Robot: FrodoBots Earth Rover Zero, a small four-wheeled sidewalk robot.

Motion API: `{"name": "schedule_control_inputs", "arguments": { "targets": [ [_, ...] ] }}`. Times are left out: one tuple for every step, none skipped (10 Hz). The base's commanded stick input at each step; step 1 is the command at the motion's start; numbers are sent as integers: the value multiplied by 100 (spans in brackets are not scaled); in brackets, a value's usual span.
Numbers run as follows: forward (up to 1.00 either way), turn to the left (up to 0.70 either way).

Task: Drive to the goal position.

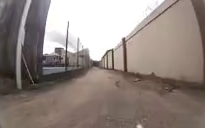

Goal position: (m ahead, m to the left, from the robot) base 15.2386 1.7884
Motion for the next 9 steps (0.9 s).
{"name": "schedule_control_inputs", "arguments": {
  "targets": [
    [30, 0],
    [30, 0],
    [30, 0],
    [30, 0],
    [30, 0],
    [30, 0],
    [30, 0],
    [30, 0],
    [30, 0]
  ]
}}
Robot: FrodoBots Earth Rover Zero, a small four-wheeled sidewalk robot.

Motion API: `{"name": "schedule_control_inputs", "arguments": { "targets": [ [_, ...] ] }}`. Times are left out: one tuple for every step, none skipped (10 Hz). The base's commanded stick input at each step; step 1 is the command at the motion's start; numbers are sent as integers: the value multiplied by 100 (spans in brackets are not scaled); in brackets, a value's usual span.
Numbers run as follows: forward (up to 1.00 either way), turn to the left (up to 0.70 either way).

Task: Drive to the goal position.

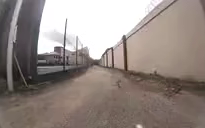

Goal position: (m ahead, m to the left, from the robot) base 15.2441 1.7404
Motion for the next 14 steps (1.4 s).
{"name": "schedule_control_inputs", "arguments": {
  "targets": [
    [30, 0],
    [30, 0],
    [30, 0],
    [30, 0],
    [30, 0],
    [30, 0],
    [30, 0],
    [30, 0],
    [30, 0],
    [30, 0],
    [30, 0],
    [30, 0],
    [30, 0],
    [30, 0]
  ]
}}
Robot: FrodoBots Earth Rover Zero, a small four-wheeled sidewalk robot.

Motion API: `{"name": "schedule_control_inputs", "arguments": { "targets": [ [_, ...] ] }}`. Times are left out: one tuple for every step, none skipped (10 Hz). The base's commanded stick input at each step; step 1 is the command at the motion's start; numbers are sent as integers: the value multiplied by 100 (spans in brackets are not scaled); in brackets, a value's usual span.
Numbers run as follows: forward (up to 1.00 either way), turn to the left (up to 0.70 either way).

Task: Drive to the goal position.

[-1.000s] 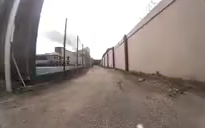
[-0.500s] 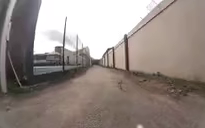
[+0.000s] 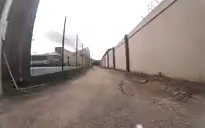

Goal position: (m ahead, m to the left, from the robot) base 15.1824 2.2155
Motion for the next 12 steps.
{"name": "schedule_control_inputs", "arguments": {
  "targets": [
    [30, 0],
    [30, 0],
    [30, 0],
    [30, 0],
    [30, 0],
    [30, 0],
    [30, 0],
    [30, 0],
    [30, 0],
    [30, 0],
    [30, 0],
    [30, 0]
  ]
}}
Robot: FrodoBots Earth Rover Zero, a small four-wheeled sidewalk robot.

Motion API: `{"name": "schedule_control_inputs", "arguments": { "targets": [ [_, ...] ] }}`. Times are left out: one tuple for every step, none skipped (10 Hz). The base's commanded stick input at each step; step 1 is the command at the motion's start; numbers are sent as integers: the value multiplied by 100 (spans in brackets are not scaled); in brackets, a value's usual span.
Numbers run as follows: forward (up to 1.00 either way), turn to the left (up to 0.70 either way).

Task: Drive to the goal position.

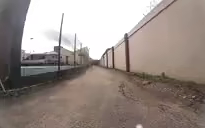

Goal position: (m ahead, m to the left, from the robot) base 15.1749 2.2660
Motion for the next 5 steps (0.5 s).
{"name": "schedule_control_inputs", "arguments": {
  "targets": [
    [30, 0],
    [30, 0],
    [30, 0],
    [30, 0],
    [30, 0]
  ]
}}
